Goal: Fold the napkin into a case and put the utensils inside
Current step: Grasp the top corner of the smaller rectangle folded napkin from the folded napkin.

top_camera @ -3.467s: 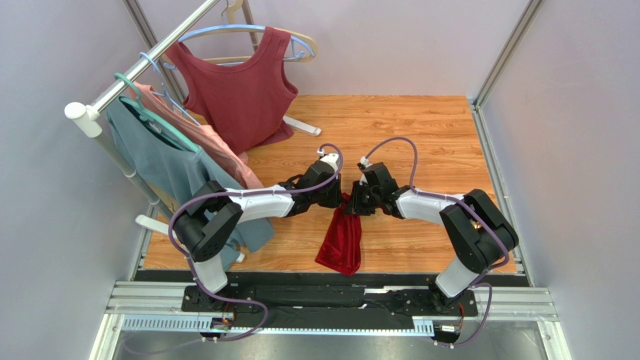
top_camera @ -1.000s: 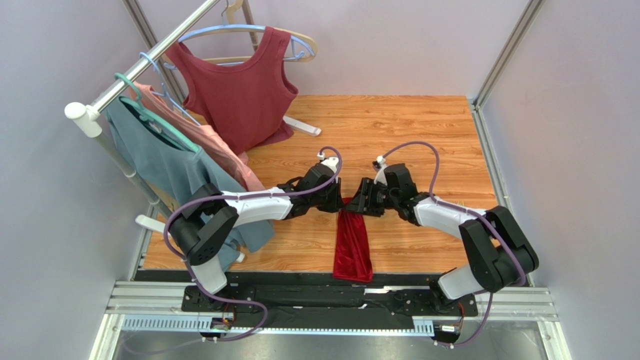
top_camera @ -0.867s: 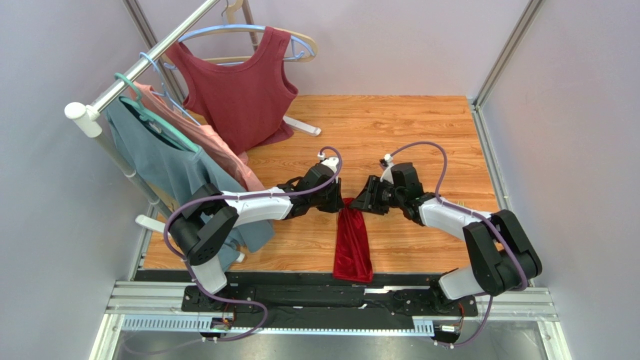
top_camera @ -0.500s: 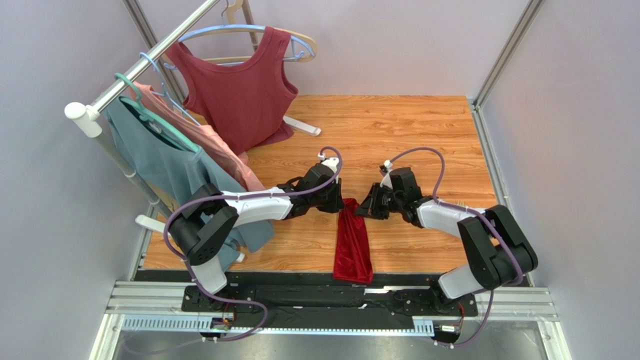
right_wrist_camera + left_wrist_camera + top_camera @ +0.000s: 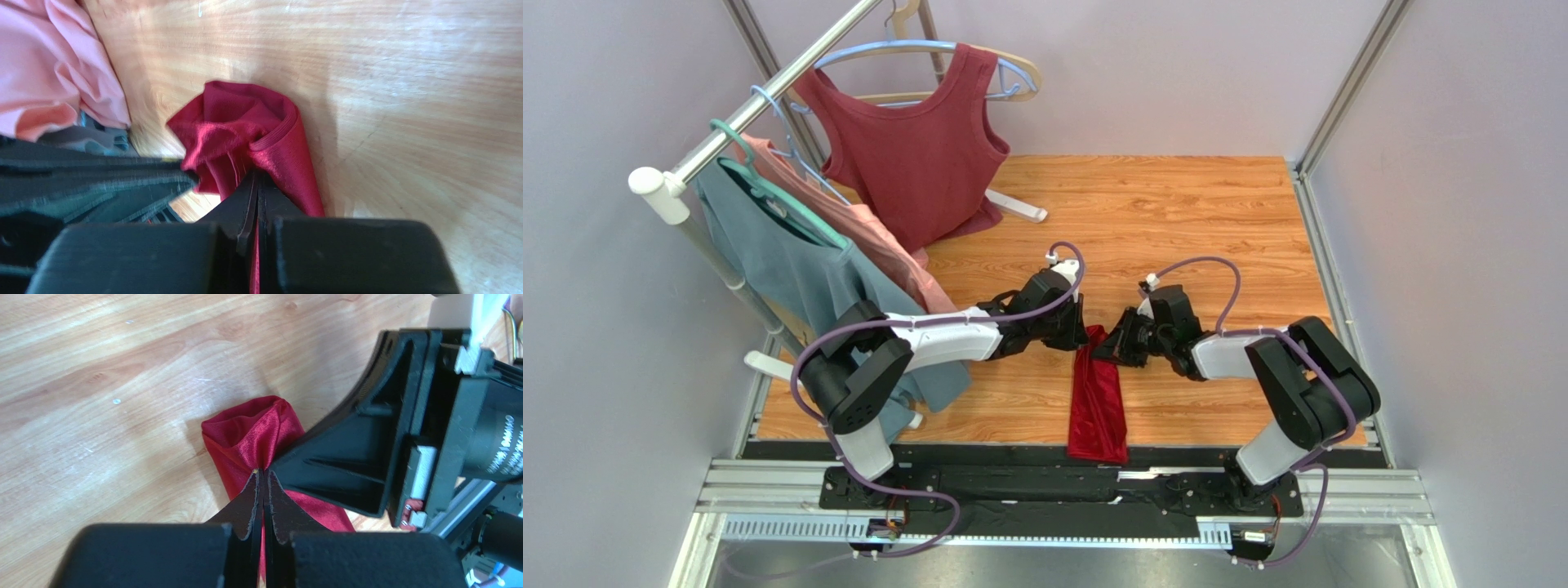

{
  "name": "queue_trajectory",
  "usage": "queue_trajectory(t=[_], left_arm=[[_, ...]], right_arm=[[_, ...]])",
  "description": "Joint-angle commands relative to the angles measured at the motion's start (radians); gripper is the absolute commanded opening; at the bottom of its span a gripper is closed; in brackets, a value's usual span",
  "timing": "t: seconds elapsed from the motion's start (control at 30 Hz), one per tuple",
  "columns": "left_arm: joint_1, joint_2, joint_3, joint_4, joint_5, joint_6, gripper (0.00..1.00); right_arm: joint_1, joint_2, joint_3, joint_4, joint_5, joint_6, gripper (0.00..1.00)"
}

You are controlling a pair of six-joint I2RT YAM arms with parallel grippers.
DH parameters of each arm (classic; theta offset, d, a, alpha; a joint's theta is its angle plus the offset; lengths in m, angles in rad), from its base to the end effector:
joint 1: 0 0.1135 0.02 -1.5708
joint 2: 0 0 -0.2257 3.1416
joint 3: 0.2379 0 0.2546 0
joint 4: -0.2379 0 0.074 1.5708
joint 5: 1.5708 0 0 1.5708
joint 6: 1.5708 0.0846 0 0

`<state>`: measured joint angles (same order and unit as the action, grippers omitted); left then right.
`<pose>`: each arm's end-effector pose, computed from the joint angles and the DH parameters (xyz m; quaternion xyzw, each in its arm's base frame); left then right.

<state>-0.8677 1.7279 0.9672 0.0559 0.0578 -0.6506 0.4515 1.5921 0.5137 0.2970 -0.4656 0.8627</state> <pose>0.2527 -0.3057 0.1066 0.1104 0.9007 -0.3077 0.2862 0.2541 0.1654 0.0441 0.0965 0.8974 0.3972 0.1662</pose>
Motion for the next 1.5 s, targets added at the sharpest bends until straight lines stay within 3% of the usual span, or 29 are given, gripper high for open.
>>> queue_trajectory(t=[0.0,0.17,0.27,0.5,0.77,0.97,1.13,1.27,1.47], left_arm=[[-0.014,-0.011,0.014,0.009,0.048,0.023,0.0],[-0.027,0.019,0.102,-0.207,0.024,0.091,0.0],[-0.028,-0.007,0.1,-0.246,-0.021,0.109,0.0],[-0.028,0.015,0.195,-0.304,-0.03,0.126,0.0],[-0.03,0.027,0.162,-0.266,0.008,0.117,0.0],[-0.03,0.036,0.154,-0.263,0.017,0.112,0.0],[-0.036,0.059,0.165,-0.258,0.045,0.126,0.0],[-0.037,0.097,0.169,-0.286,0.074,0.117,0.0],[-0.037,0.116,0.153,-0.312,-0.021,0.131,0.0]], right_arm=[[0.013,0.019,-0.038,0.154,0.1,0.136,0.0],[0.018,-0.007,-0.063,0.142,0.206,0.208,0.0],[0.023,-0.032,-0.092,0.129,0.237,0.254,0.0],[0.059,-0.052,-0.101,0.225,0.139,0.229,0.0],[0.061,-0.104,-0.093,0.168,0.131,0.176,0.0],[0.062,0.02,-0.064,0.254,0.075,0.206,0.0],[0.072,0.109,-0.07,0.438,0.028,0.262,0.0],[0.069,0.131,-0.046,0.442,0.028,0.249,0.0],[0.067,0.143,-0.03,0.383,0.062,0.242,0.0]])
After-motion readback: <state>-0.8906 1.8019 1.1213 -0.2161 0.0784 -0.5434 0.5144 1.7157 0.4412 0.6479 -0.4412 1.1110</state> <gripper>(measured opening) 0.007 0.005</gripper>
